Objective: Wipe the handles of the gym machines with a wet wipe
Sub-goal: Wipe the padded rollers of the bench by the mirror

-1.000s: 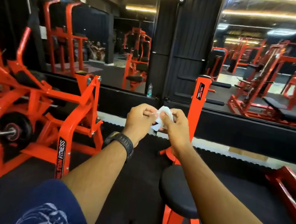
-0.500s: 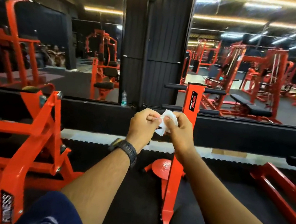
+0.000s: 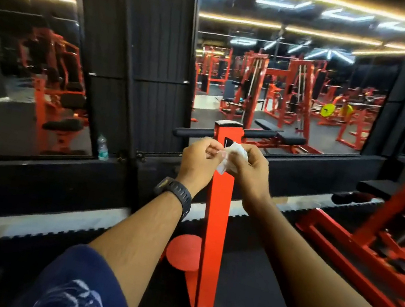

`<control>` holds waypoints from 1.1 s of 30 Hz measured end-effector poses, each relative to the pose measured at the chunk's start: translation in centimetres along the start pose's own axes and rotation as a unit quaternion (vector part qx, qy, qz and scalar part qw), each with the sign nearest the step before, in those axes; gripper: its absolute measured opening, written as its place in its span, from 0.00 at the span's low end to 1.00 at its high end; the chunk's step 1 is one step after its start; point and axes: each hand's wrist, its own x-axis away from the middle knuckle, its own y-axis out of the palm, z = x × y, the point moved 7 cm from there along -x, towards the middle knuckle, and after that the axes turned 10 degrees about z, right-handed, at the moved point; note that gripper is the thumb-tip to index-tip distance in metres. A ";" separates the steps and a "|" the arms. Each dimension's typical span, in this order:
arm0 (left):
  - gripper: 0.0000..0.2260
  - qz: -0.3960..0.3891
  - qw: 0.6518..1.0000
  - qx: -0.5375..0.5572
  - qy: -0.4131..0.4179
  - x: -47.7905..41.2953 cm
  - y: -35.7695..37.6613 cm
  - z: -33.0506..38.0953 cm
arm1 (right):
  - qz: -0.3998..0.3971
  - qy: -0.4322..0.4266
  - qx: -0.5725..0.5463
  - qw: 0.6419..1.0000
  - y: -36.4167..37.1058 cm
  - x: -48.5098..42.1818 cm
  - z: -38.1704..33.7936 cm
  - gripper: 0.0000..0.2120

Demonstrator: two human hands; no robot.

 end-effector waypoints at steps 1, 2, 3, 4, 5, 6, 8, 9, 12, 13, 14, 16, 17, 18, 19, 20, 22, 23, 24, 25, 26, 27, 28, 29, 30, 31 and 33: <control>0.02 -0.006 1.000 0.005 0.009 -1.3 1.4 -0.6 | 0.014 -0.006 0.007 1.000 -0.2 -1.5 0.8 0.02; 0.02 -0.013 1.000 0.004 0.016 -2.4 2.6 -1.2 | 0.024 -0.013 0.018 0.999 -0.4 -2.7 1.4 0.02; 0.02 -0.020 0.999 0.002 0.026 -3.3 3.6 -1.6 | 0.033 -0.023 0.034 0.999 -0.6 -3.8 2.0 0.03; 0.02 -0.027 0.999 0.001 0.035 -4.5 5.0 -2.2 | 0.048 -0.033 0.054 0.997 -0.8 -5.2 2.8 0.05; 0.03 -0.033 0.998 -0.002 0.046 -5.5 6.2 -2.9 | 0.060 -0.042 0.075 0.994 -0.9 -6.4 3.6 0.06; 0.04 -0.041 0.998 -0.003 0.057 -6.8 7.7 -3.6 | 0.073 -0.048 0.094 0.992 -1.1 -7.9 4.6 0.06; 0.05 -0.055 0.994 -0.010 0.090 -9.0 10.2 -4.9 | 0.099 -0.051 0.120 0.986 -1.2 -10.3 6.4 0.04; 0.05 -0.062 0.991 -0.019 0.115 -10.3 11.6 -5.6 | 0.117 -0.054 0.126 0.984 -1.1 -11.7 7.5 0.02; 0.10 -0.091 0.980 -0.051 0.169 -14.0 15.2 -7.7 | 0.167 -0.062 0.164 0.970 -0.5 -15.8 10.2 0.02; 0.12 -0.098 0.975 -0.065 0.187 -14.9 16.2 -8.3 | 0.175 -0.068 0.184 0.965 -0.2 -17.2 11.0 0.03; 0.15 -0.105 0.969 -0.083 0.207 -16.1 17.5 -9.2 | 0.185 -0.074 0.207 0.958 0.1 -18.9 12.1 0.04; 0.20 -0.111 0.953 -0.118 0.254 -18.0 19.7 -10.6 | 0.203 -0.100 0.252 0.941 0.5 -21.8 13.5 0.07; 0.22 -0.108 0.945 -0.139 0.274 -18.7 20.5 -11.3 | 0.208 -0.122 0.274 0.931 0.7 -23.0 13.8 0.07; 0.24 -0.099 0.937 -0.164 0.292 -19.3 21.1 -11.9 | 0.212 -0.144 0.299 0.919 1.0 -23.9 14.1 0.08; 0.25 -0.089 0.928 -0.189 0.309 -19.9 22.0 -12.5 | 0.215 -0.161 0.320 0.909 1.2 -25.0 14.6 0.10; 0.26 -0.074 0.918 -0.214 0.325 -20.2 22.4 -12.9 | 0.212 -0.174 0.337 0.901 1.4 -25.8 15.0 0.10; 0.25 -0.037 0.901 -0.252 0.352 -20.3 23.4 -13.4 | 0.196 -0.185 0.362 0.893 1.6 -26.9 16.3 0.09; 0.24 -0.017 0.892 -0.267 0.364 -20.1 23.8 -13.5 | 0.181 -0.190 0.370 0.891 1.7 -27.1 17.0 0.08; 0.23 0.002 0.886 -0.276 0.374 -20.0 24.2 -13.6 | 0.167 -0.195 0.371 0.892 1.8 -27.3 17.7 0.09; 0.22 0.024 0.882 -0.278 0.381 -19.8 24.4 -13.7 | 0.151 -0.203 0.365 0.896 1.8 -27.3 18.2 0.11; 0.22 0.041 0.879 -0.276 0.387 -19.6 24.6 -13.8 | 0.141 -0.217 0.365 0.894 1.7 -27.2 18.5 0.12; 0.23 0.053 0.875 -0.279 0.393 -19.4 24.7 -14.0 | 0.133 -0.240 0.372 0.887 1.5 -27.3 18.7 0.13; 0.25 0.059 0.869 -0.291 0.396 -19.1 24.7 -14.2 | 0.136 -0.261 0.396 0.870 1.3 -27.4 18.7 0.12; 0.27 0.060 0.864 -0.305 0.397 -18.9 24.9 -14.4 | 0.137 -0.274 0.419 0.855 1.0 -27.7 18.9 0.11; 0.29 0.062 0.861 -0.314 0.395 -18.7 25.0 -14.6 | 0.138 -0.283 0.443 0.839 0.8 -27.9 19.1 0.10; 0.31 0.066 0.860 -0.318 0.395 -18.7 25.0 -14.6 | 0.143 -0.289 0.457 0.829 0.7 -28.1 19.3 0.11; 0.31 0.073 0.853 -0.325 0.402 -18.6 25.0 -14.7 | 0.140 -0.305 0.485 0.808 1.0 -28.2 19.3 0.13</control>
